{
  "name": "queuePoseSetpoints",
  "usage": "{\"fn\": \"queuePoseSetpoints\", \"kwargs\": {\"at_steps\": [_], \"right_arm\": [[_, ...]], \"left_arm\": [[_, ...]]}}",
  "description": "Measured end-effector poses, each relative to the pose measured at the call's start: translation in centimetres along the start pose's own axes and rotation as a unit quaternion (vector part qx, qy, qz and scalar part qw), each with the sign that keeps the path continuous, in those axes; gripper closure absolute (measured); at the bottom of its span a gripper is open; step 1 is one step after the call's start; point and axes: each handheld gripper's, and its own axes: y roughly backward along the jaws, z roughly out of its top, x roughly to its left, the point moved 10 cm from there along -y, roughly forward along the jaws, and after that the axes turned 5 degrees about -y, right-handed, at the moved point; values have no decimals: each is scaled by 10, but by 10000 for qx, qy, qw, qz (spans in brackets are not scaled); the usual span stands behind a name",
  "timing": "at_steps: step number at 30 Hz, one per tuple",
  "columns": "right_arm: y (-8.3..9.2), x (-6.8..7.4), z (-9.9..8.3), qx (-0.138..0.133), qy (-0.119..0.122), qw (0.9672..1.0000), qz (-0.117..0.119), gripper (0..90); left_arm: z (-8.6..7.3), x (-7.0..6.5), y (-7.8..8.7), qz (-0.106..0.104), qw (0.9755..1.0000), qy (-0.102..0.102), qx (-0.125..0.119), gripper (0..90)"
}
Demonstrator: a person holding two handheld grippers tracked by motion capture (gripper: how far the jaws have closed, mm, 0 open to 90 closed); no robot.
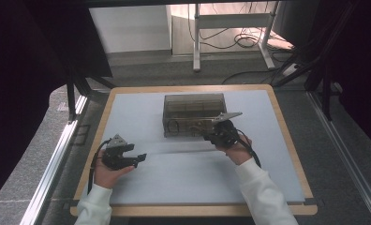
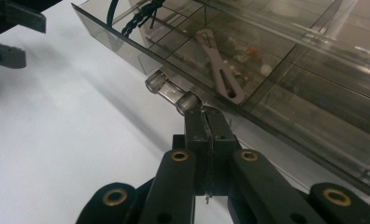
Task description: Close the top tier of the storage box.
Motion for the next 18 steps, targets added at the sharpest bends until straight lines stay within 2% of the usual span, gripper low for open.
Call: {"fn": "queuePoseSetpoints", "kwargs": {"at_steps": [11, 18], "right_arm": [[-10, -15, 7, -115, -196, 9997, -101, 898], [-12, -19, 16, -177, -222, 9995, -146, 898]], "left_arm": [[-2, 2, 1, 19, 10000, 2, -9, 289], [-2, 2, 1, 27, 10000, 2, 2, 289]]}}
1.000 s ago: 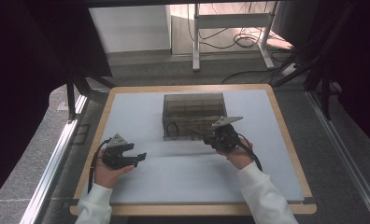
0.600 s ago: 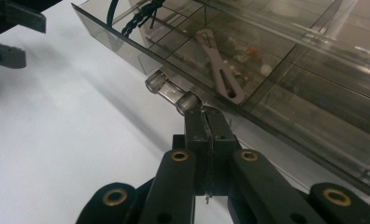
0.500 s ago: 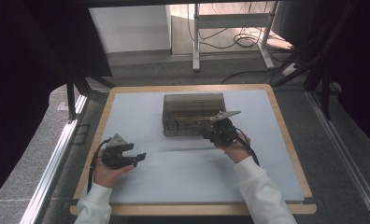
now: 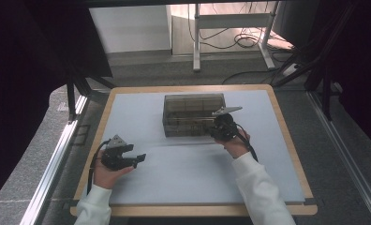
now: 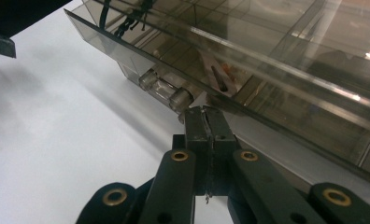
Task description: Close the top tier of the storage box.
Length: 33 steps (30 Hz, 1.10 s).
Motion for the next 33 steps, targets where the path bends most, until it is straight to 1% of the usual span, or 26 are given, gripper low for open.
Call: {"fn": "queuePoseSetpoints", "kwargs": {"at_steps": [6, 11, 16, 24, 27, 28, 30, 31, 33], "right_arm": [[-4, -2, 4, -42, -19, 10000, -54, 898], [-9, -5, 4, -66, -73, 9999, -83, 898], [-10, -9, 7, -176, -125, 9997, -113, 898], [-12, -9, 5, -150, -118, 9997, -125, 898], [-10, -8, 3, -125, -84, 9998, -137, 897], [-6, -7, 1, -127, -36, 9998, -141, 898], [-3, -7, 0, -137, -28, 9998, -136, 898], [2, -7, -3, -187, -3, 9998, -116, 897], [7, -8, -8, -174, 9, 9998, -110, 893]], "left_arm": [[-1, 0, 1, 3, 10000, 25, -1, 289], [-1, 1, 1, 12, 10000, 17, -4, 288], [-1, 1, 1, 13, 10000, 33, 5, 288], [-2, 2, 1, 25, 10000, 25, -2, 284], [-2, 2, 1, 28, 10000, 32, -7, 284], [-2, 2, 2, 37, 10000, 37, -12, 284], [-2, 2, 2, 38, 10000, 40, -11, 284], [-3, 2, 2, 39, 10000, 34, -4, 284], [-3, 1, 2, 33, 10000, 29, 0, 284]]}}
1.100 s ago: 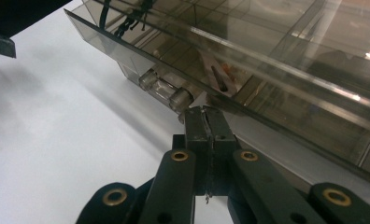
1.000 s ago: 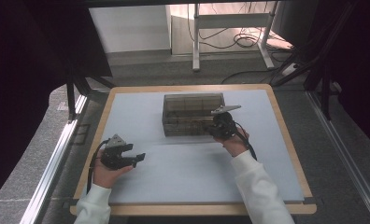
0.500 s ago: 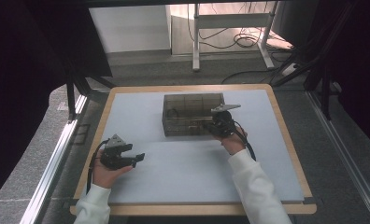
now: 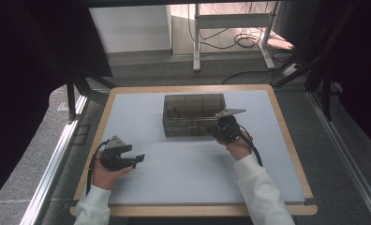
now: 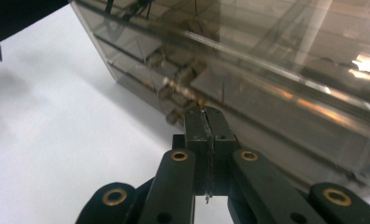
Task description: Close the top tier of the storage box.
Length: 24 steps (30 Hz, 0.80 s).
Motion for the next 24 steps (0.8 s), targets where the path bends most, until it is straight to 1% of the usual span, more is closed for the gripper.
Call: {"fn": "queuePoseSetpoints", "kwargs": {"at_steps": [2, 4, 6, 8, 10, 11, 12, 13, 14, 16, 18, 19, 20, 21, 24], "right_arm": [[5, -1, -5, 6, 25, 10000, 19, 866], [11, -1, -10, 41, 109, 9999, 85, 812], [16, -3, -16, 76, 166, 9998, 22, 757], [21, -4, -21, 100, 184, 9998, 38, 697], [26, -6, -27, 137, 211, 9997, 1, 645], [26, -6, -27, 137, 211, 9997, 1, 645], [28, -7, -31, 163, 234, 9996, -20, 622], [33, -8, -36, 161, 217, 9996, -64, 572], [33, -8, -36, 161, 217, 9996, -64, 572], [40, -12, -44, 170, 191, 9996, -99, 527], [43, -13, -47, 159, 156, 9997, -115, 521], [48, -16, -53, 152, 100, 9998, -122, 513], [48, -16, -53, 152, 100, 9998, -122, 513], [53, -20, -59, 149, 69, 9997, -169, 502], [61, -26, -69, 142, 7, 9997, -206, 494]], "left_arm": [[0, -1, 0, 2, 10000, -8, -2, 284], [0, -1, 0, 7, 10000, 5, 7, 284], [0, -2, -1, 9, 10000, 4, 11, 284], [0, -2, -1, 4, 10000, -25, 12, 284], [0, -2, -1, 7, 10000, -25, 14, 284], [0, -2, -1, 7, 10000, -25, 14, 284], [0, -2, -1, 7, 10000, -20, 15, 284], [0, -2, -1, 6, 10000, -22, 16, 284], [0, -2, -1, 6, 10000, -22, 16, 284], [1, -2, 0, 6, 10000, -23, 10, 284], [1, -2, 0, 5, 10000, -22, 6, 284], [1, -3, -1, 5, 10000, -30, 13, 284], [1, -3, -1, 5, 10000, -30, 13, 284], [0, -3, -1, 6, 10000, -14, 19, 284], [0, -3, -2, 3, 10000, -42, 26, 284]]}}
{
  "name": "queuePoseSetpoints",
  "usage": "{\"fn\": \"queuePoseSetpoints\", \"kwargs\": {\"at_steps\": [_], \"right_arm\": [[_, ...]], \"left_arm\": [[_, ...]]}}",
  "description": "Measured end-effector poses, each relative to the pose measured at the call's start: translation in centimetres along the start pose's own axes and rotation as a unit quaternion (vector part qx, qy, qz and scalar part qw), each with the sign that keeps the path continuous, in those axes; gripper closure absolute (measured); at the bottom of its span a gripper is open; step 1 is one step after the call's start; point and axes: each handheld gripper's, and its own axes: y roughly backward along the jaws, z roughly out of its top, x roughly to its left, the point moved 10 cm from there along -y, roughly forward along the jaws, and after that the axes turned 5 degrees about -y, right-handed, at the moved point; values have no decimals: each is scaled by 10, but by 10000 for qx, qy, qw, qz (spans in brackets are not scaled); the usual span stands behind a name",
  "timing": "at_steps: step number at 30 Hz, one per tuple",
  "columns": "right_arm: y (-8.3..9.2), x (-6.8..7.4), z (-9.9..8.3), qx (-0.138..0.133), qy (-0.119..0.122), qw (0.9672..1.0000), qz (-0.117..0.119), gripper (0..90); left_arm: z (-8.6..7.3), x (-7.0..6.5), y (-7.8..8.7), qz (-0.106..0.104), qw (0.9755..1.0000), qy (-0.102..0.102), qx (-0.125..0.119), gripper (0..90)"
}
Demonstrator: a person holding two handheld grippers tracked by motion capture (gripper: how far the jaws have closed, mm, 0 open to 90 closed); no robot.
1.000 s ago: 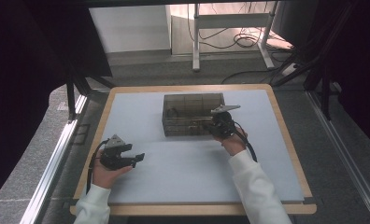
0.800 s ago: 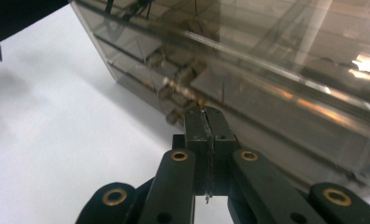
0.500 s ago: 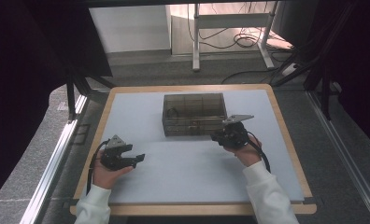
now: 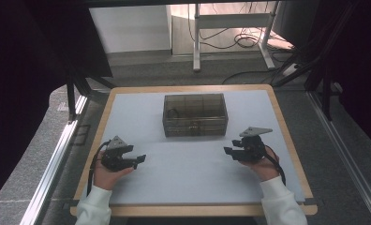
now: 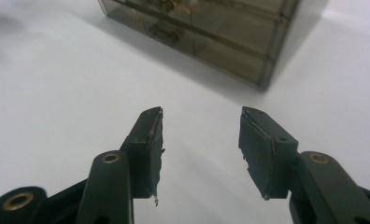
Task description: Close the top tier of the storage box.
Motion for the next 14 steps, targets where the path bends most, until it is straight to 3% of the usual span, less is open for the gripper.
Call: {"fn": "queuePoseSetpoints", "kwargs": {"at_steps": [7, 14], "right_arm": [[11, -11, -14, -50, -165, 9998, -60, 483], [11, -9, -13, -83, -139, 9999, 3, 416]], "left_arm": [[0, -1, -2, -2, 10000, -1, 11, 284], [0, -2, -3, 5, 10000, -23, 10, 280]]}}
